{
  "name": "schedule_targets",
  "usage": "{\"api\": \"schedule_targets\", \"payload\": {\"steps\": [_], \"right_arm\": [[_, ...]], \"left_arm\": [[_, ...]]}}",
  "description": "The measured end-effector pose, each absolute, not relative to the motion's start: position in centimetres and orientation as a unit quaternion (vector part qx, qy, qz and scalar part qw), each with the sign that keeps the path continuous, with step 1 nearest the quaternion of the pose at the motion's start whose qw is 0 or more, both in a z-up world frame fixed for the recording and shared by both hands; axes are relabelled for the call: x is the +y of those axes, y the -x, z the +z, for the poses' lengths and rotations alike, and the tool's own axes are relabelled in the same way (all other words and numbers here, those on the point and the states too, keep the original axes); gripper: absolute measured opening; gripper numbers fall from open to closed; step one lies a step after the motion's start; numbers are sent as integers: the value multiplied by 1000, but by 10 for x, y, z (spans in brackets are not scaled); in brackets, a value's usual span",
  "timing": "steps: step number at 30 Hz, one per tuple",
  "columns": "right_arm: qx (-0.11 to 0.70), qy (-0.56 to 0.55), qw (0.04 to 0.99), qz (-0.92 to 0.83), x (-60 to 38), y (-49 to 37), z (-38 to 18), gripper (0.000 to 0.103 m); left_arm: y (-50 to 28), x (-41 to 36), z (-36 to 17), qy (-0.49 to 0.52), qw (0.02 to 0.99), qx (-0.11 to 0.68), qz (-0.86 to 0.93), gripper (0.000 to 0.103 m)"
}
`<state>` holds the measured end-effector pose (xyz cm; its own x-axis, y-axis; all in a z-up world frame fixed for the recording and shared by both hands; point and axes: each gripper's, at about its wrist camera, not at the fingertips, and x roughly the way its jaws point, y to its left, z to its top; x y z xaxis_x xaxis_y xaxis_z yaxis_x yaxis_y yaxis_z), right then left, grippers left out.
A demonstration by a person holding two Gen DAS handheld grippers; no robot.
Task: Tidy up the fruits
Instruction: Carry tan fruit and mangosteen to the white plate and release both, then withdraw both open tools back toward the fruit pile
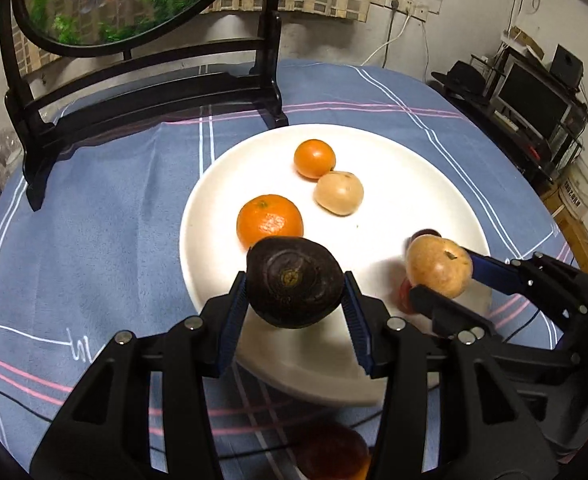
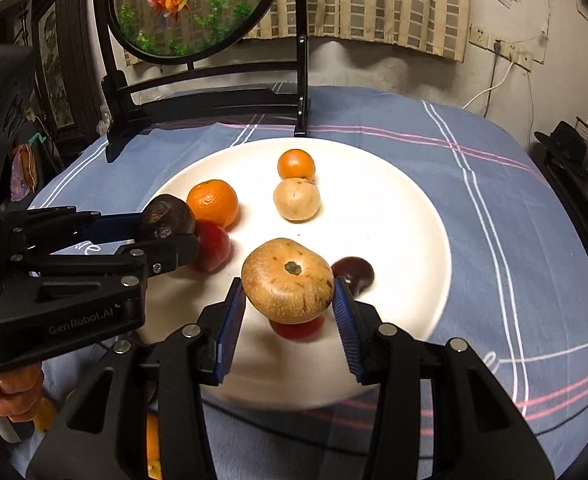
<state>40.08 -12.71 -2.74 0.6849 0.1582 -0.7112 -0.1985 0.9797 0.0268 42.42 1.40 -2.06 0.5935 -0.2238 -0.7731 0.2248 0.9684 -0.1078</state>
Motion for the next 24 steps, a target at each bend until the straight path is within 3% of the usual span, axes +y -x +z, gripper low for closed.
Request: {"api": "schedule_targets", "payload": {"steps": [1, 2, 3, 4, 10, 13, 24], "right_arm": [[383, 31, 918, 97, -125, -402, -28, 45], [382, 41, 918, 97, -123, -404, -28, 45], [382, 45, 918, 97, -122, -404, -28, 46], [384, 48, 917, 98, -121, -405, -27, 46], [369, 34, 924, 97, -128, -387, -8, 51], [359, 38, 928, 87, -132, -366, 4, 51], [334, -3, 939, 87, -144, -233, 6, 51]], "left_arm": [[-424, 13, -20, -2, 893, 433, -126, 48], [-425, 12, -20, -6, 894, 432, -120, 56], [-425, 13, -19, -9, 895, 431, -112, 76], [-424, 14, -17, -8, 899, 426, -105, 82], [-406, 22, 4, -1, 906, 410, -105, 84], [-391, 27, 12, 7, 907, 407, -109, 91], [-279, 49, 11, -9, 910, 389, -146, 99]]}}
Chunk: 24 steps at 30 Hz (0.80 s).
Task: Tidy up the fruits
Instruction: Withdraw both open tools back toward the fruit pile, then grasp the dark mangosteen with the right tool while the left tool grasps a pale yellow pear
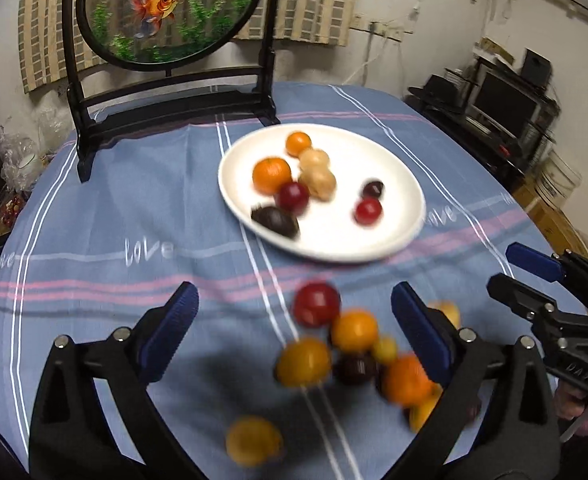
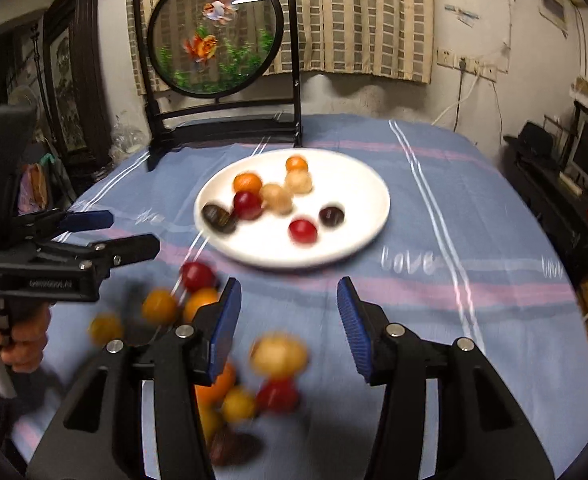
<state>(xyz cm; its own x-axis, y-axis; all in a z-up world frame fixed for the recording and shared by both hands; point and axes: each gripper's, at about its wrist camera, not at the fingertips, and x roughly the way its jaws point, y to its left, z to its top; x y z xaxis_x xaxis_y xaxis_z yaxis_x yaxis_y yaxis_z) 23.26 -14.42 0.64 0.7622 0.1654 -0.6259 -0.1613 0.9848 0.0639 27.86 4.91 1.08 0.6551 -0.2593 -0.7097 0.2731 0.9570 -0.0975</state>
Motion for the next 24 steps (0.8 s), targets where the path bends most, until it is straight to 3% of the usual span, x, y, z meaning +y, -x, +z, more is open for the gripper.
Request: {"api": "schedule_targets", "payload": {"steps": [10, 24], "right_arm": [[370, 3, 921, 120, -119, -150, -34, 51], [396, 38, 912, 97, -106, -151, -55, 51]], "left_arm": [[-228, 58, -19, -30, 906, 384, -175, 99], [-220, 77, -12, 7, 913, 374, -162, 99]]}}
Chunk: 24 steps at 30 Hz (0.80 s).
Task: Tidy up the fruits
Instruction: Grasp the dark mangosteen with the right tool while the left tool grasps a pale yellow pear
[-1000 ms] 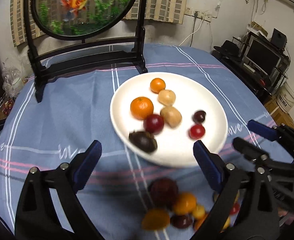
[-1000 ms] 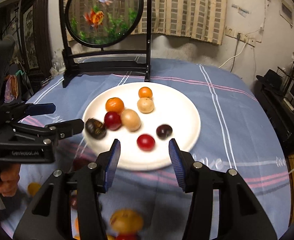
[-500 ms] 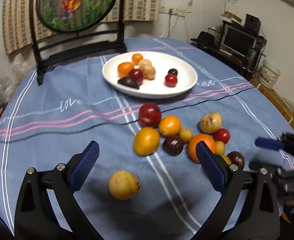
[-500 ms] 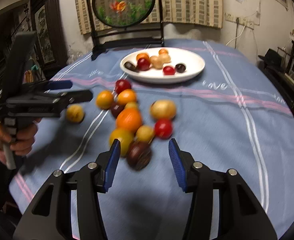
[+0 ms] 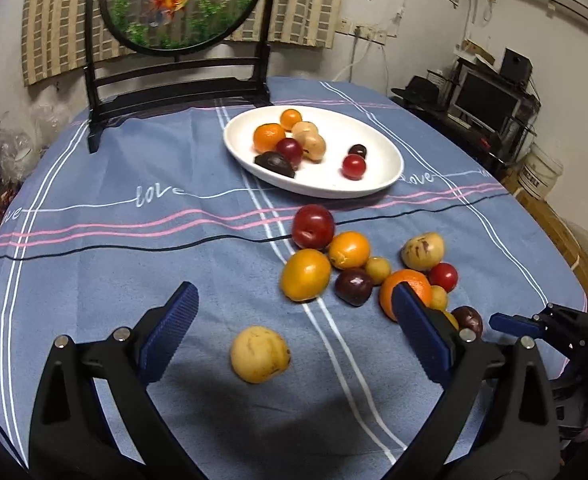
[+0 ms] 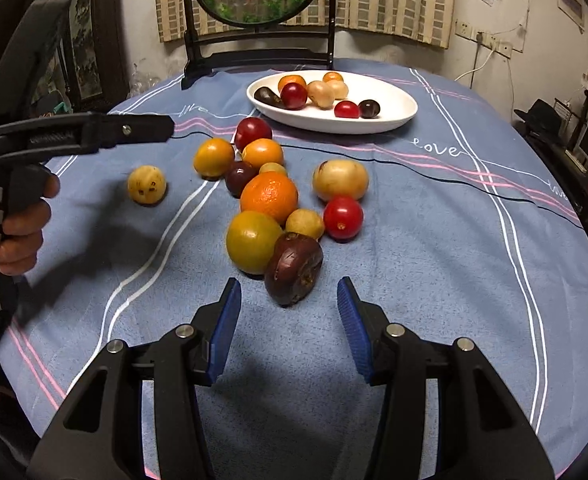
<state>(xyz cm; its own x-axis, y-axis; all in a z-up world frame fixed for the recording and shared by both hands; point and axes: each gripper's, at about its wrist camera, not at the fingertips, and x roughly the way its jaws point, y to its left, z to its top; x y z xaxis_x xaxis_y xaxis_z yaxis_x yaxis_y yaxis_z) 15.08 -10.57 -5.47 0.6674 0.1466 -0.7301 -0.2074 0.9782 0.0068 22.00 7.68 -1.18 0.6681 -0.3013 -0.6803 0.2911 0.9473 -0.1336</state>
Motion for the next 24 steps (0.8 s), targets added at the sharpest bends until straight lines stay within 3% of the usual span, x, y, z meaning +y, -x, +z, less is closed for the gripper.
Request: {"api": "schedule_targets", "payload": {"steps": [24], "right_arm": [[443, 41, 883, 147, -100, -189, -71, 47]], "left_arm": [[-219, 88, -17, 3, 915, 381, -132, 99]]}}
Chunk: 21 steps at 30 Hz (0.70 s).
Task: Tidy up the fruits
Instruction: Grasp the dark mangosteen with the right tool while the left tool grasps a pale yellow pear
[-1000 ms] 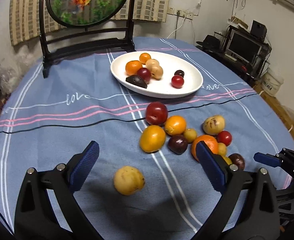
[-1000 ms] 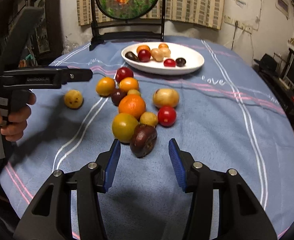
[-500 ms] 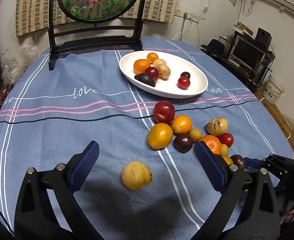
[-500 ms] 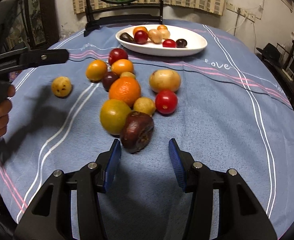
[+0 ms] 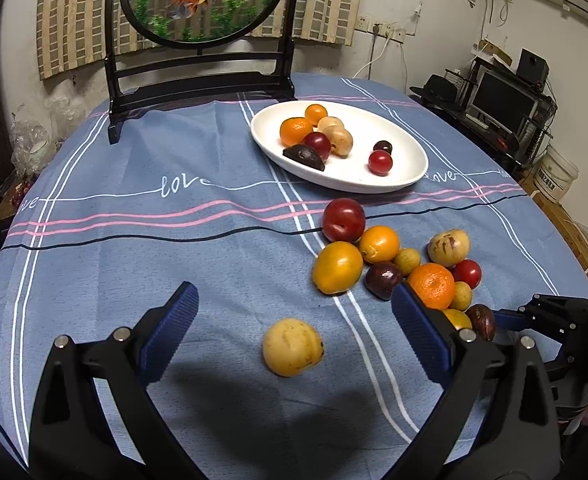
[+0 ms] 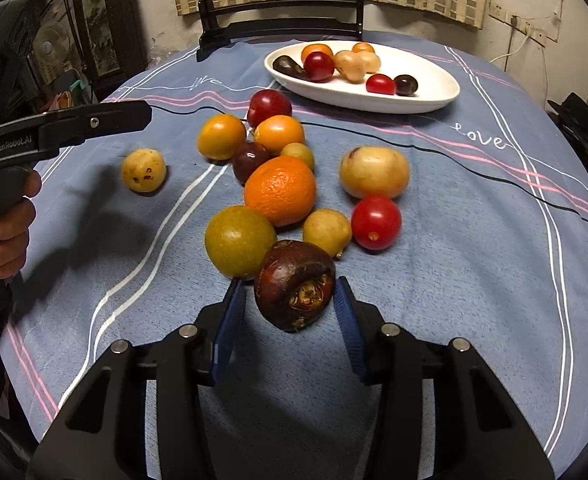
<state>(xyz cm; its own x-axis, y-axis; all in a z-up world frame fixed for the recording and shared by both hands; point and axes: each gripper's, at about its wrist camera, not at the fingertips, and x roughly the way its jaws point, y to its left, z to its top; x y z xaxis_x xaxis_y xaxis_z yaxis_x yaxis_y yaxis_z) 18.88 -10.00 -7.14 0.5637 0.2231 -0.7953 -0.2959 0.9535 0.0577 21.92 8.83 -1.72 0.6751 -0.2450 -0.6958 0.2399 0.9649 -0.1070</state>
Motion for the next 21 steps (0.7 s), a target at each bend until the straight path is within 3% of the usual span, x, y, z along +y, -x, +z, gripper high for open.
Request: {"api": "schedule_targets", "payload": {"steps": [7, 18, 21], "right_arm": [[448, 31, 882, 141, -102, -195, -71, 40], [419, 44, 907, 14, -125, -174, -65, 39], [423, 43, 905, 8, -129, -175, -66, 39]], "left_arm": [[-221, 92, -20, 5, 914, 386, -123, 99], [-208, 82, -30, -52, 909, 389, -139, 98], [-204, 77, -40, -66, 901, 400, -154, 87]]}}
